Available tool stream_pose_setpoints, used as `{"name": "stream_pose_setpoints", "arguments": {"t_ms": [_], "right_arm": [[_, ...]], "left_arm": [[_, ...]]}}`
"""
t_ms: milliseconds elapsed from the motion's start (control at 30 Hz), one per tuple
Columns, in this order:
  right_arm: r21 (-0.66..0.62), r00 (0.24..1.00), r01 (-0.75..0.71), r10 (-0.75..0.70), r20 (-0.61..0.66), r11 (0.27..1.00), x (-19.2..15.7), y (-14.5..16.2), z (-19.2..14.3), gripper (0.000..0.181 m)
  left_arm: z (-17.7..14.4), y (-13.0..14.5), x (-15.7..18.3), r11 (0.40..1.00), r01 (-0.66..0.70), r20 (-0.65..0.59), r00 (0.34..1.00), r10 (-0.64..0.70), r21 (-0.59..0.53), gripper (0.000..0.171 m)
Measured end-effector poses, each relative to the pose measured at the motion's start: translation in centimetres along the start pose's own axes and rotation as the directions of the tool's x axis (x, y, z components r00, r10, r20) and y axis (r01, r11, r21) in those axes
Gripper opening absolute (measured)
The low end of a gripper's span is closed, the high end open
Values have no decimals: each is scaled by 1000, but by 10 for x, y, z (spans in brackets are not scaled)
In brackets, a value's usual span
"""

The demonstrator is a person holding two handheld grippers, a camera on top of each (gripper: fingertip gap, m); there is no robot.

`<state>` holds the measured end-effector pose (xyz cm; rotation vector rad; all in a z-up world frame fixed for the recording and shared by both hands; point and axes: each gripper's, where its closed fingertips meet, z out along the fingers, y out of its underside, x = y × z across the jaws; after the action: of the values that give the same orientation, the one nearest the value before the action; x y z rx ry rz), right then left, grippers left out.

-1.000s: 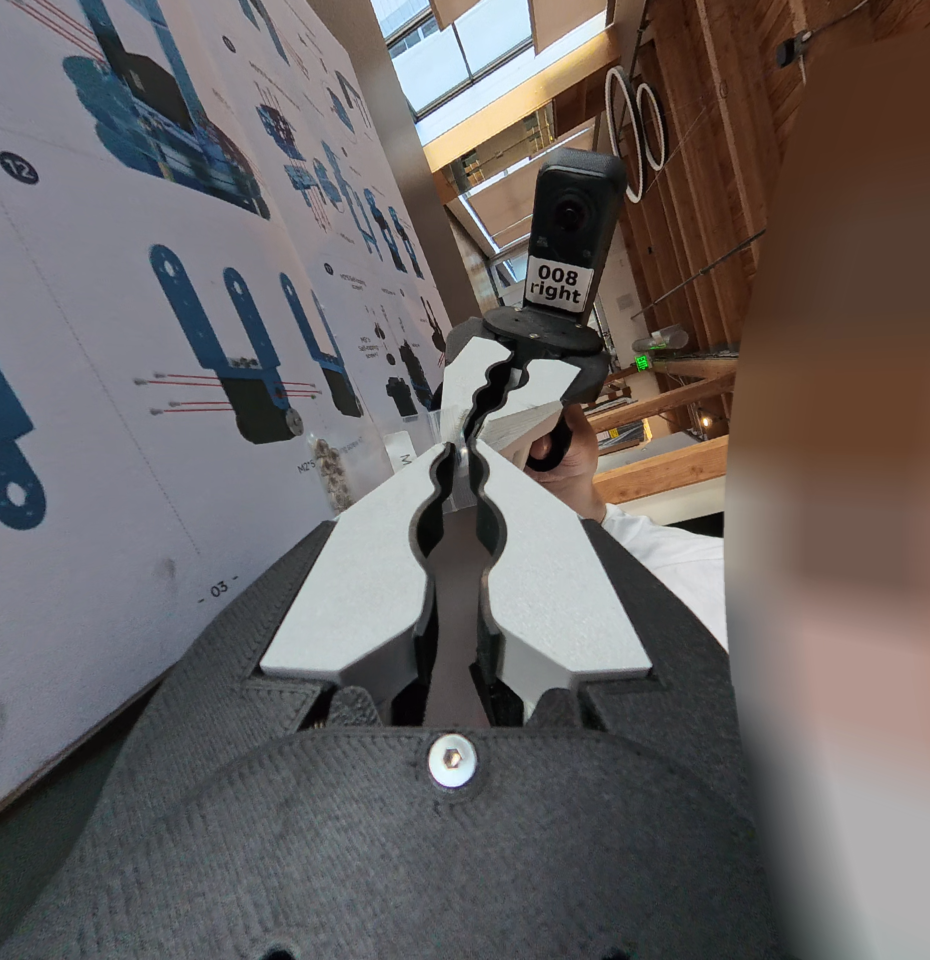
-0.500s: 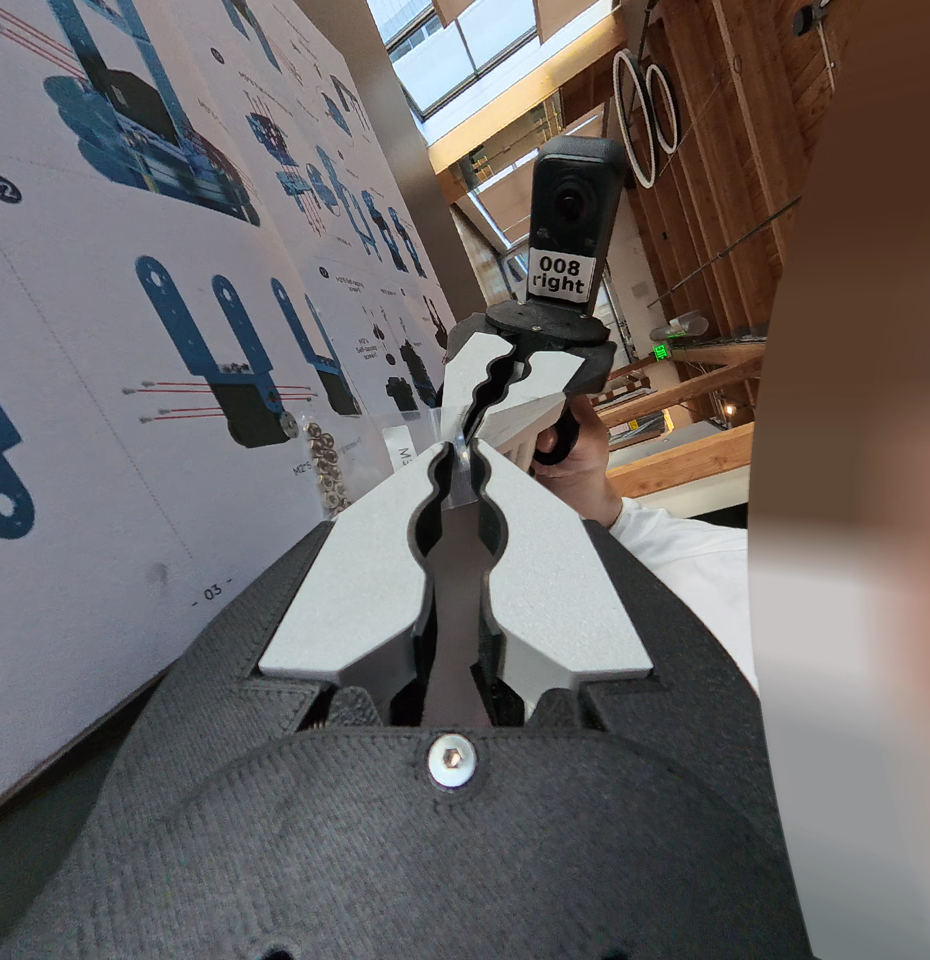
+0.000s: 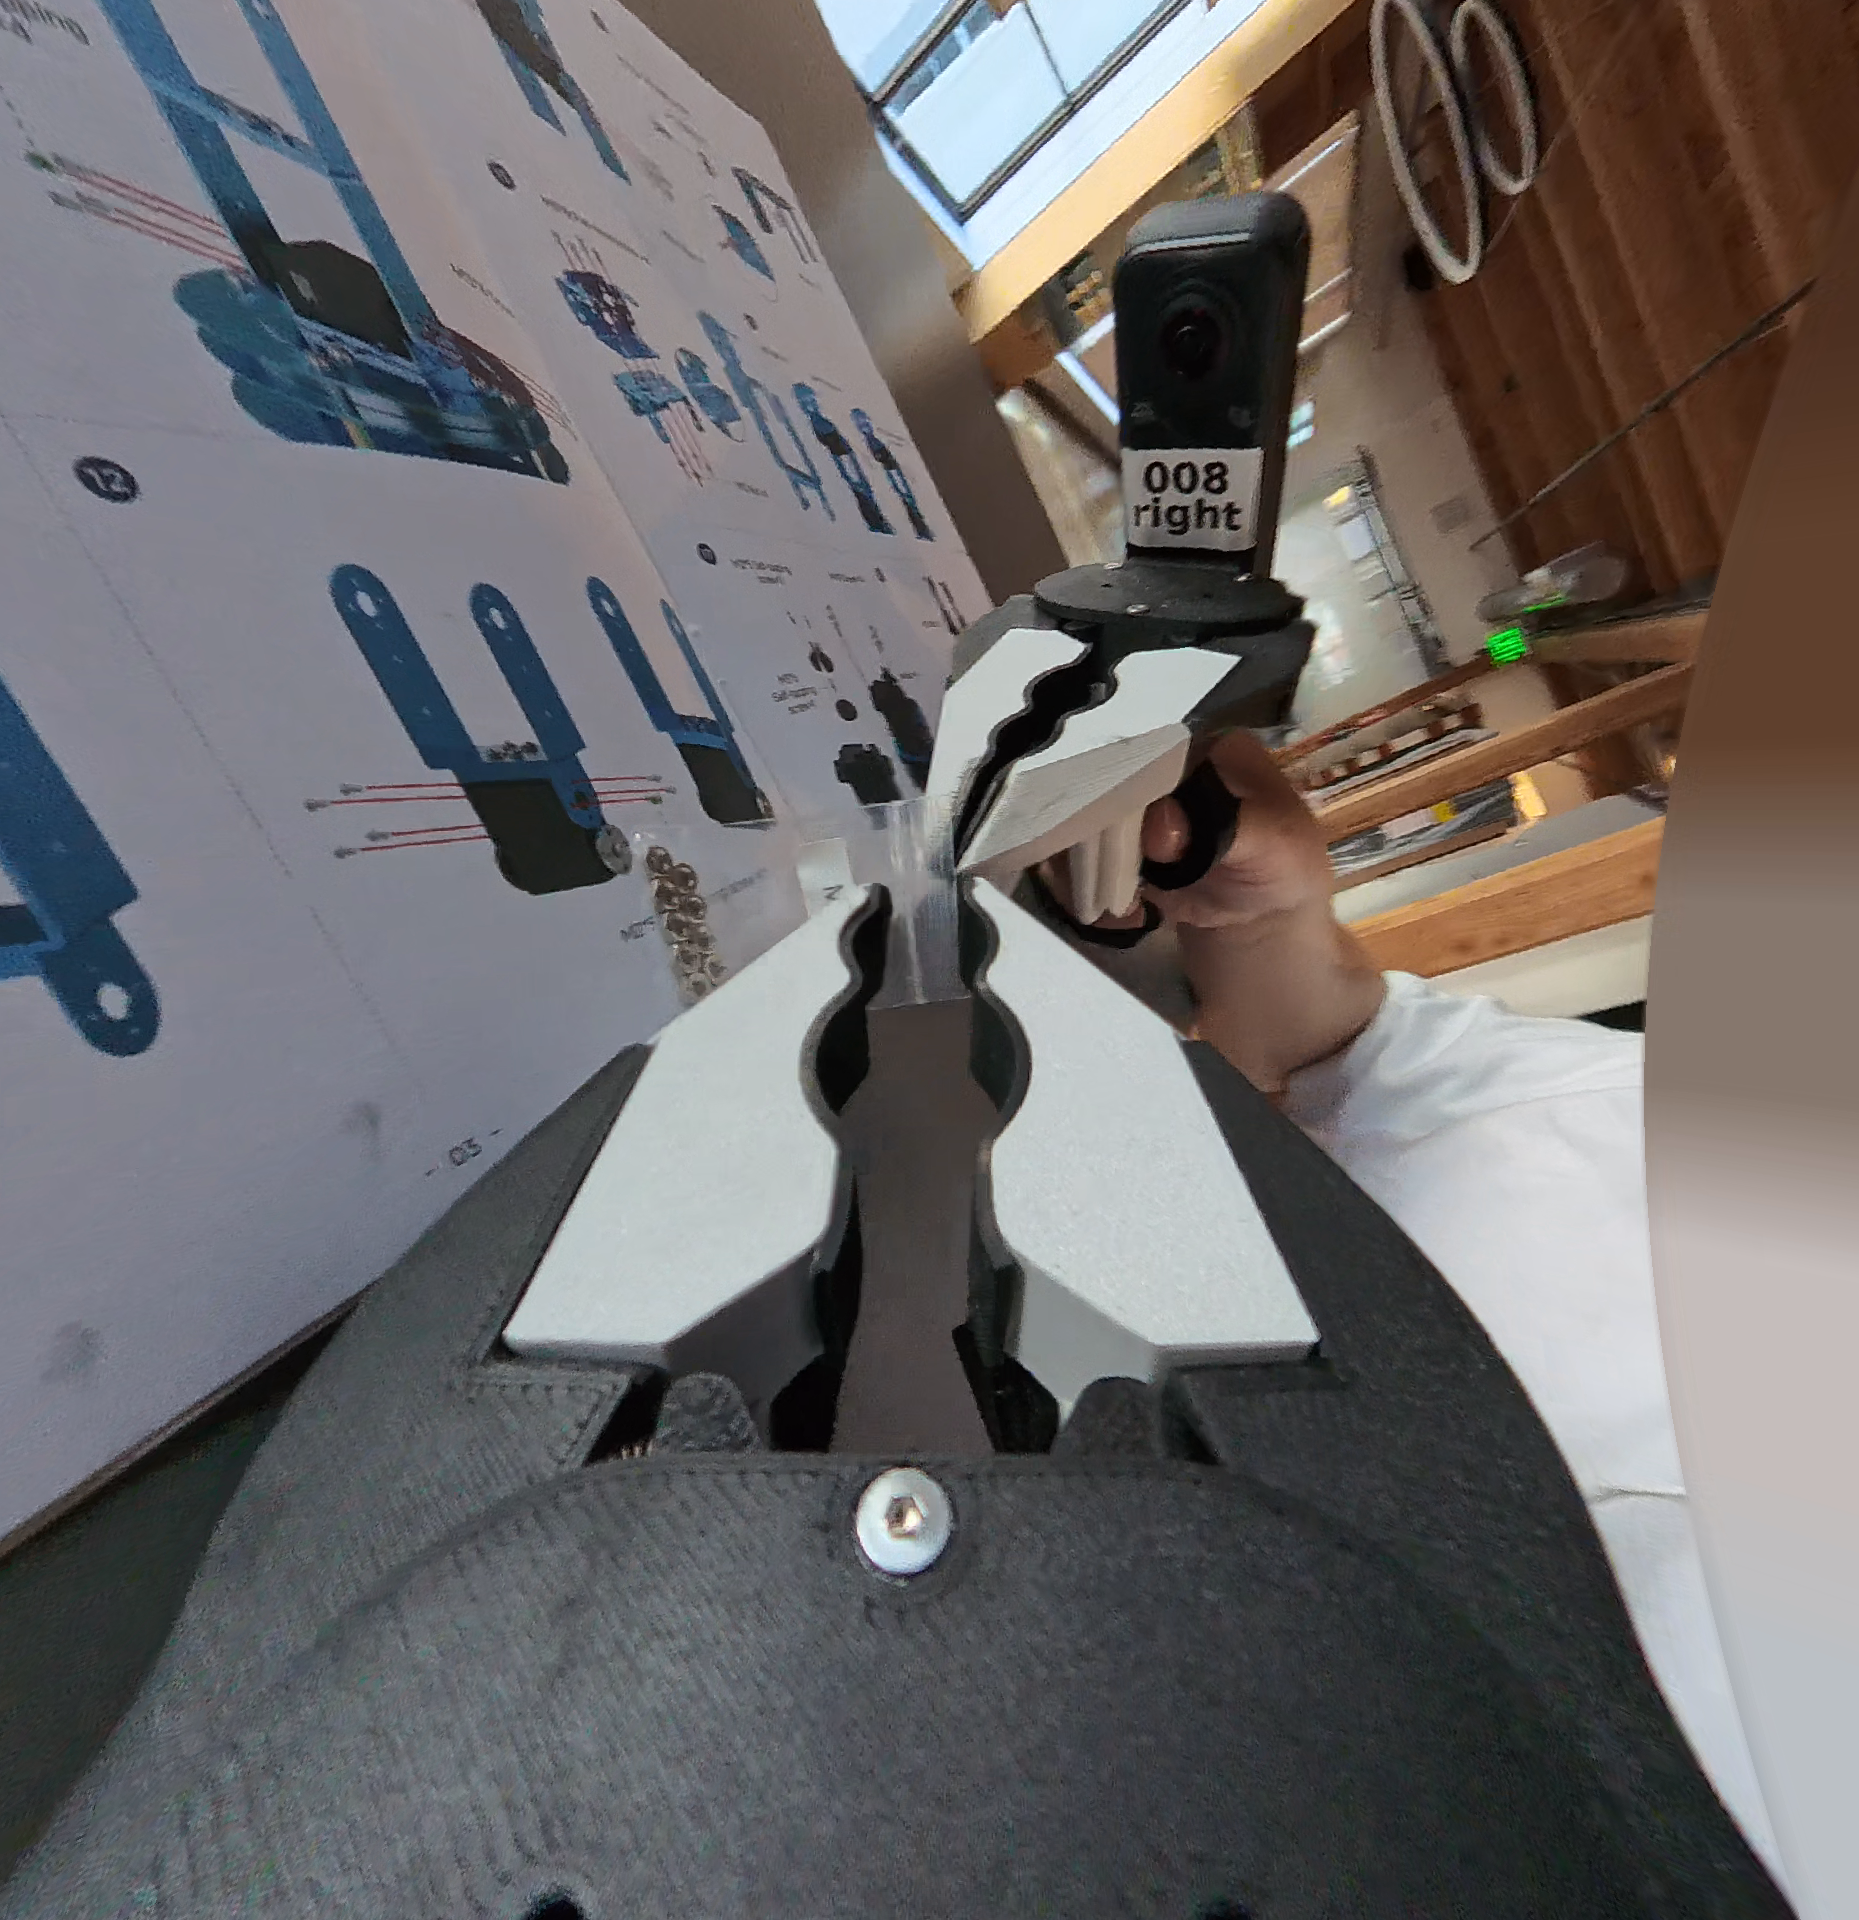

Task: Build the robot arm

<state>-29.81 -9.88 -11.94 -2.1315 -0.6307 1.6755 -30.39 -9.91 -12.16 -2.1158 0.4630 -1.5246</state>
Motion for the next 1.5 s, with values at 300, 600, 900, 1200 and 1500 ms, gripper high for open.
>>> {"name": "stream_pose_setpoints", "arguments": {"t_ms": [300,600,900,1200,1500], "right_arm": [[-6,1000,4,-4,-8,1000,1,-1,3,0],[-24,1000,-2,2,-11,1000,2,2,7,0],[-30,1000,-6,6,-3,1000,0,3,11,0],[-37,1000,-19,19,-16,999,2,3,12,0],[-19,1000,-14,13,-16,1000,0,1,1,0]], "left_arm": [[-4,9,-3,989,-104,37,993,109,-105,17],[-6,11,5,992,1,-106,994,-14,-127,4],[-5,9,-3,994,1,-47,999,-7,-110,4],[-5,10,-5,994,-11,-23,1000,9,-110,0],[-4,11,-6,989,-99,58,993,106,-111,0]]}}
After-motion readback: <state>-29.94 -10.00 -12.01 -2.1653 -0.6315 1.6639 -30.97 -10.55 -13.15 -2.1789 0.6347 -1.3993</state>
